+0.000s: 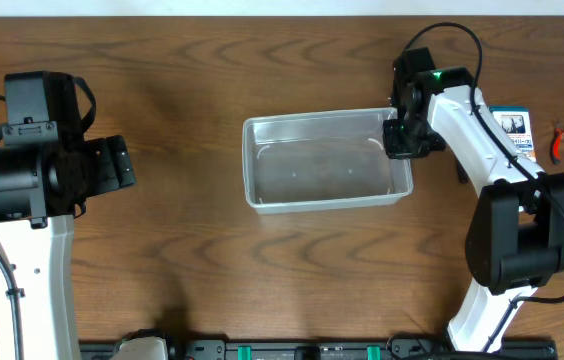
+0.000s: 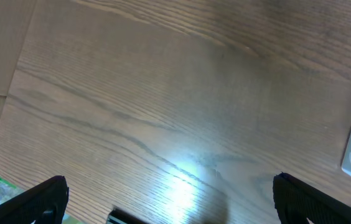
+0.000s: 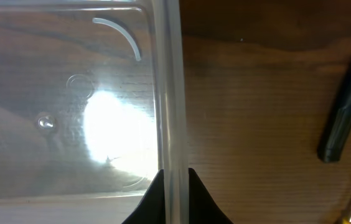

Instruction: Pack container

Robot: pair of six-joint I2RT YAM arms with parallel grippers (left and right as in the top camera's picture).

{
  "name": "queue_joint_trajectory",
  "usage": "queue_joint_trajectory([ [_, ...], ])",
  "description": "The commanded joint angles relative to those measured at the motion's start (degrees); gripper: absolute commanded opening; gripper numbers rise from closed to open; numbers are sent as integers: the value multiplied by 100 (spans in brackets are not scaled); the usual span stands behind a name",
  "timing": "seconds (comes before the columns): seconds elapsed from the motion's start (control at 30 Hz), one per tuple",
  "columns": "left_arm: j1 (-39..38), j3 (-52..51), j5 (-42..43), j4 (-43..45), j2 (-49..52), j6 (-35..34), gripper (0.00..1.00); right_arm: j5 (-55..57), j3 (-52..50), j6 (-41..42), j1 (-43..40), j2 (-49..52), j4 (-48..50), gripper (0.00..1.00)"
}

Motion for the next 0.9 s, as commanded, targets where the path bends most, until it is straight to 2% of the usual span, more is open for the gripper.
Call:
queue_joint_trajectory([
  [0.0, 28, 35, -44, -39, 9, -57, 98, 367, -114, 535, -7, 122, 52, 6],
  [0.3, 28, 35, -44, -39, 9, -57, 98, 387, -114, 710, 15, 122, 96, 7],
  [0.87, 28, 35, -44, -39, 9, -55, 98, 372, -114, -42, 15, 122, 214, 8],
])
